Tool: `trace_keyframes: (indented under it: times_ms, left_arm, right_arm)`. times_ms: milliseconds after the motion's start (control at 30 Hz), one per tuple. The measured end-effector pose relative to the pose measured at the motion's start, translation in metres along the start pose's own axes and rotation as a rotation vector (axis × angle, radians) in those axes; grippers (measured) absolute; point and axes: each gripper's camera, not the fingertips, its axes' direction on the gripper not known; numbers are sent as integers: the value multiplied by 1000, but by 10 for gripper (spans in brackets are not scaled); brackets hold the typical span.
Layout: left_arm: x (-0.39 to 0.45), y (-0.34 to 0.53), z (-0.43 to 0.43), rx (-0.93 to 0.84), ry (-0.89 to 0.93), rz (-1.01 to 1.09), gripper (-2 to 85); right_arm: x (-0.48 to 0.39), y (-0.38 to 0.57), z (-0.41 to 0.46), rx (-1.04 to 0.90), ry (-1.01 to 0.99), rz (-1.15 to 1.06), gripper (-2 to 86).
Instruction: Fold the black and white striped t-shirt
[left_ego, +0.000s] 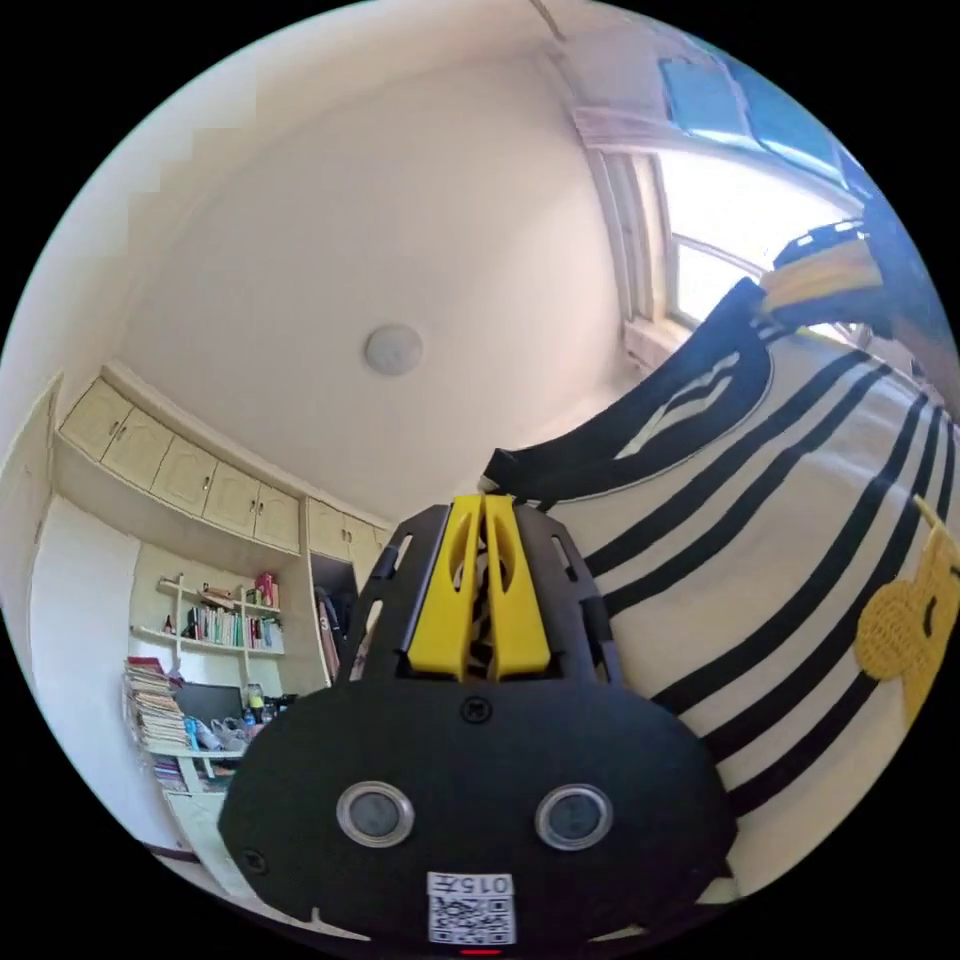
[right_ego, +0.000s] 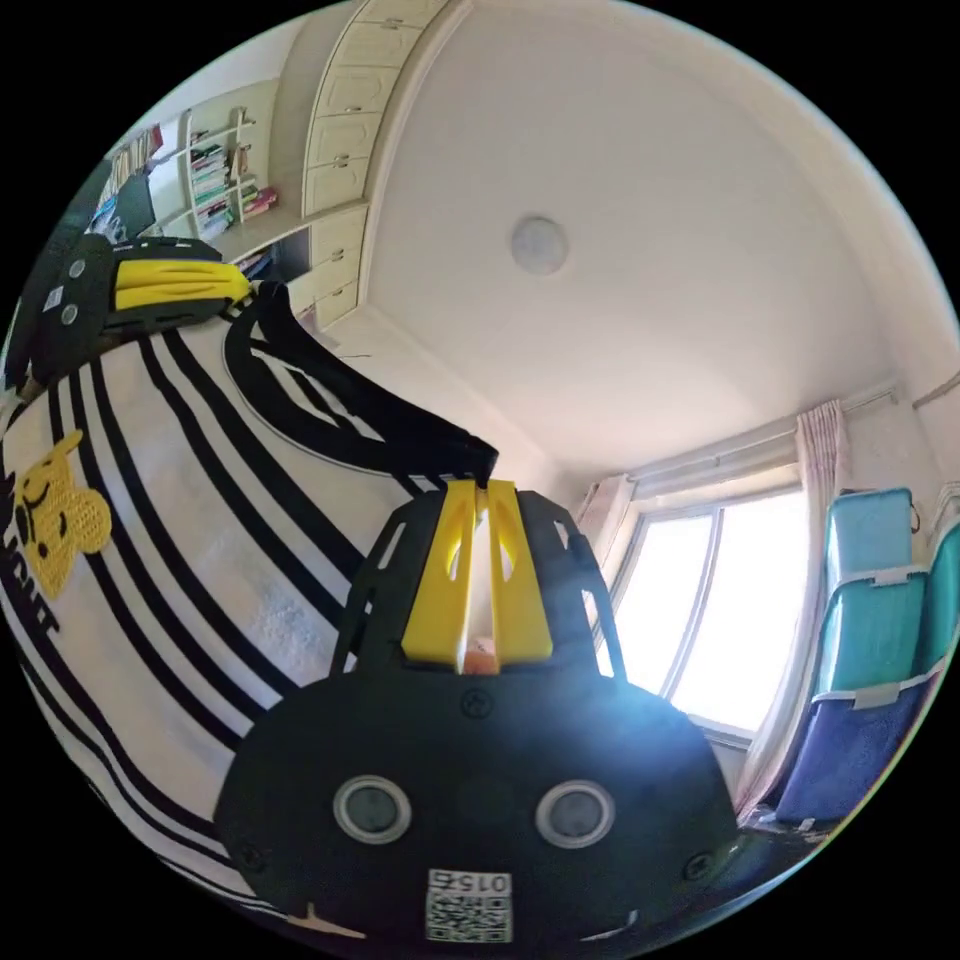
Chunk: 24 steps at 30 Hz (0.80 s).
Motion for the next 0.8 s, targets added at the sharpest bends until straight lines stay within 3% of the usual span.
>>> trace_keyframes:
  times_ms: [133,200,267,433,533,600,700,800]
  left_arm:
    - [99,63,130,-258,111,222,-5]
    - [171,135,217,-546,314,326,0]
    - [208,195,254,-770,464,380,4]
    - [175,282,211,-769,793,201,17]
    - [117,331,164,-906,1028,81,33]
    - [81,380,132,-1103,1172,-56,59]
    - [59,427,98,-1288,1211,-162,76]
    - [50,435,88,-1233,1182,-348,54]
  right_arm:
    - [-45,26,161,-372,-285,-21,16]
    - [-88,75,275,-752,-677,19,26]
    - [-113,121,312,-921,-963,74,35]
    - [-122,218,258,-830,-1359,56,61]
    - [-98,275,202,-842,-1461,68,71]
    - [-64,306,171,-832,-1473,183,75]
    - [-23,329,152,-799,-1574,385,82]
    - [0,340,149,-749,-1558,509,85]
